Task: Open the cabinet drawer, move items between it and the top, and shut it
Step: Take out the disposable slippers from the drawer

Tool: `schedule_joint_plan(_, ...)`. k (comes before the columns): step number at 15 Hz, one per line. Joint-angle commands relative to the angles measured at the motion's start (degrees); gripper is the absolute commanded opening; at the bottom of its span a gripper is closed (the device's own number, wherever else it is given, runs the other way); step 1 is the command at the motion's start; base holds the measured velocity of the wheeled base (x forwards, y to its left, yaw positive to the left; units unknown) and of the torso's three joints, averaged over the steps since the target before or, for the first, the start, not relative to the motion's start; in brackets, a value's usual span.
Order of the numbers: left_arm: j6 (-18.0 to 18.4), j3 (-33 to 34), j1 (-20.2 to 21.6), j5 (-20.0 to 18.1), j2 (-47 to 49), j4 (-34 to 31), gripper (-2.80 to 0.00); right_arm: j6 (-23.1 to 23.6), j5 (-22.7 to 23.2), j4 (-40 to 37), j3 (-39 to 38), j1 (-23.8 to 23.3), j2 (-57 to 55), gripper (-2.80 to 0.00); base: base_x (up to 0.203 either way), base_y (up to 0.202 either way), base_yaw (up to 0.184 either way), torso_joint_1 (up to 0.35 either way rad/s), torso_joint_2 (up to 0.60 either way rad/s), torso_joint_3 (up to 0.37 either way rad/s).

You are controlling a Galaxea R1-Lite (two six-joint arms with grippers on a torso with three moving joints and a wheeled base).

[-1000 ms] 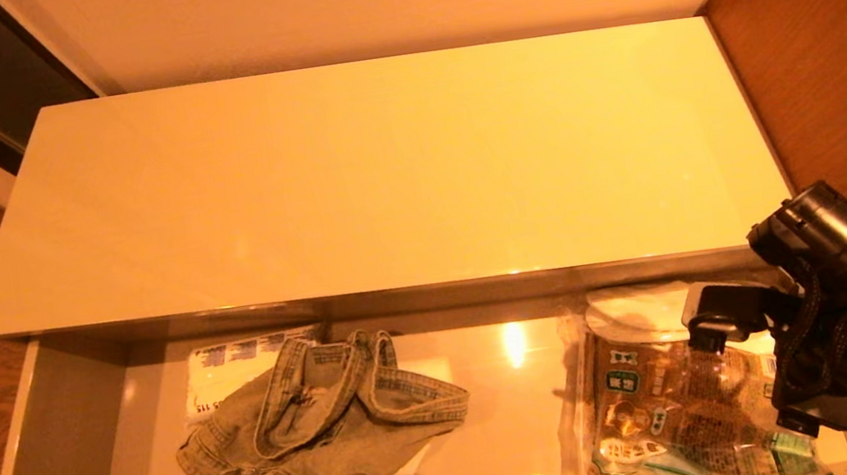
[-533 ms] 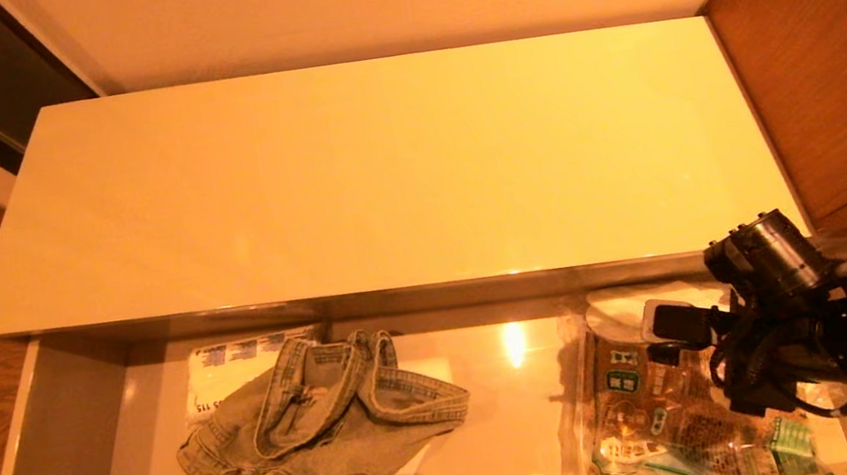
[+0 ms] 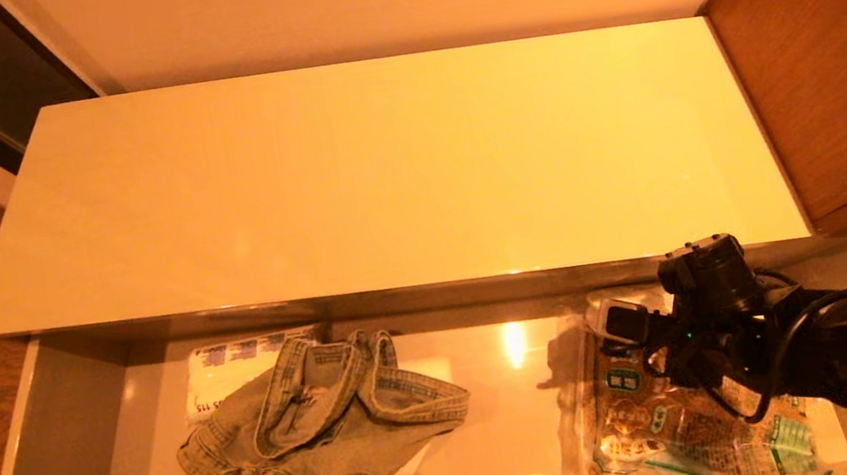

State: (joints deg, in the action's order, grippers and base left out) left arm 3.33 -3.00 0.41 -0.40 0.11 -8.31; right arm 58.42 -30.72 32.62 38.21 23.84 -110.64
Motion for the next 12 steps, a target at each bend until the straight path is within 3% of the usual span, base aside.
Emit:
schedule_joint_plan(1, 0.0, 0.0, 0.0, 0.0, 0.0, 0.0, -2.80, 2.0, -0.3, 9.8, -1.5, -0.2, -4.9, 0.00, 0.000, 0.000, 0.000, 0.000, 0.00, 0.000)
schedule_joint_plan(4, 0.0, 0.0, 0.0, 0.0, 0.0, 0.0, -2.80, 2.3, -0.2, 11.0, -1.6, -0.3, -6.3, 0.00, 0.000, 0.000, 0.000, 0.000, 0.00, 0.000)
schedule_joint_plan(5, 0.0, 0.0, 0.0, 0.0, 0.0, 0.0, -2.80, 2.2, 0.0, 11.0, -1.6, -0.3, -6.3, -0.78, 0.000, 0.000, 0.000, 0.000, 0.00, 0.000)
schedule_joint_plan(6, 0.0, 0.0, 0.0, 0.0, 0.0, 0.0, -2.80, 2.0, 0.0, 11.1, -1.7, -0.3, -6.2, -2.80, 0.000, 0.000, 0.000, 0.000, 0.00, 0.000)
schedule_joint_plan(12, 0.0, 0.0, 0.0, 0.0, 0.0, 0.0, -2.80, 2.0, 0.1, 10.5, -2.0, -0.3, -3.2, -2.80, 0.000, 0.000, 0.000, 0.000, 0.00, 0.000)
